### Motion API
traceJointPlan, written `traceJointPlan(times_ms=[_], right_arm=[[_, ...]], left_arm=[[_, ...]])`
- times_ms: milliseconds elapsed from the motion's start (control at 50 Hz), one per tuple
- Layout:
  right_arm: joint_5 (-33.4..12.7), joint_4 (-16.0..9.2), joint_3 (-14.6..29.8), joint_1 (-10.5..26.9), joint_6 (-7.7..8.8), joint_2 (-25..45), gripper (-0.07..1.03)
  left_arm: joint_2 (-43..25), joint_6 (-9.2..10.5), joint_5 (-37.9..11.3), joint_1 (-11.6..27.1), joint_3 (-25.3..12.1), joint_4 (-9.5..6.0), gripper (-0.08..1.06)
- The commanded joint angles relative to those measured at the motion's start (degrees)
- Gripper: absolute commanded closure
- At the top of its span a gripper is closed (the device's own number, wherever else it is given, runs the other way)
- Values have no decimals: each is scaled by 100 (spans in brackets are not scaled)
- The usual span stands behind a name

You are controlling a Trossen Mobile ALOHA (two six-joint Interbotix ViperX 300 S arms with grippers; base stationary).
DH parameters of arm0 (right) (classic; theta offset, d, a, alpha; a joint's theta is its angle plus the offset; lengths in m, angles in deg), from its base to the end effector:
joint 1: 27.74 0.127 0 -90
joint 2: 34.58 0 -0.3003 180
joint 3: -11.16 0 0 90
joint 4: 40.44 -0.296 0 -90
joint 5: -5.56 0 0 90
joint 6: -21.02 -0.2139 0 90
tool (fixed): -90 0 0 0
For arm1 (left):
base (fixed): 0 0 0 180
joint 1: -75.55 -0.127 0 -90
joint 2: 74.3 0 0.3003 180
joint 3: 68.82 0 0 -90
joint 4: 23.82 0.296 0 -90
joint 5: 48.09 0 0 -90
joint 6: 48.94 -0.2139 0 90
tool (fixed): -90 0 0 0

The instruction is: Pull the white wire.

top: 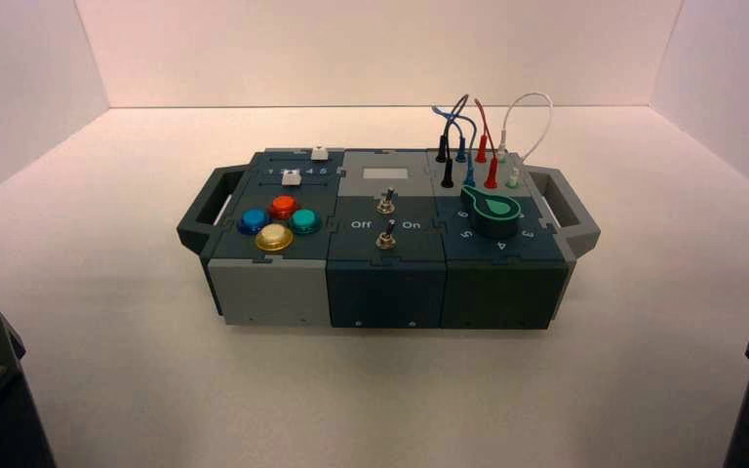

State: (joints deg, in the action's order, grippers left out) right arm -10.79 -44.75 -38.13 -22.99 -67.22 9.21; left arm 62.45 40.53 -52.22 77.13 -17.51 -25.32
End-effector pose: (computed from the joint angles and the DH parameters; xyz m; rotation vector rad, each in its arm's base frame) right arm 0.2792 0.0277 0.2479 0.0306 0.3404 0.0960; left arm 0.2877 -0.0083 0.2769 -0.0149 0.1519 -0.0281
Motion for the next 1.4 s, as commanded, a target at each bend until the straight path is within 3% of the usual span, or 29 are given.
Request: traceJointPlan(times_ms=[20, 360, 760, 980, 1400], right_arm=[[18, -18, 123, -9, 0, 44, 58], [-149, -62, 123, -9, 0, 114, 58], [-756, -149, 229, 290, 35, 729, 57], [-1151, -149, 211, 290, 26, 721, 57], [-1846, -158, 334, 290, 35, 747, 57]], left_arm=[[-18, -26, 44, -9, -88, 9, 56], [-53, -18, 0, 44, -79, -9, 56], [-712, -26, -387, 826, -202, 0, 60], [-1116, -26, -738, 1503, -308, 0, 60], [-1881, -18, -1169, 3138, -431, -18, 60]])
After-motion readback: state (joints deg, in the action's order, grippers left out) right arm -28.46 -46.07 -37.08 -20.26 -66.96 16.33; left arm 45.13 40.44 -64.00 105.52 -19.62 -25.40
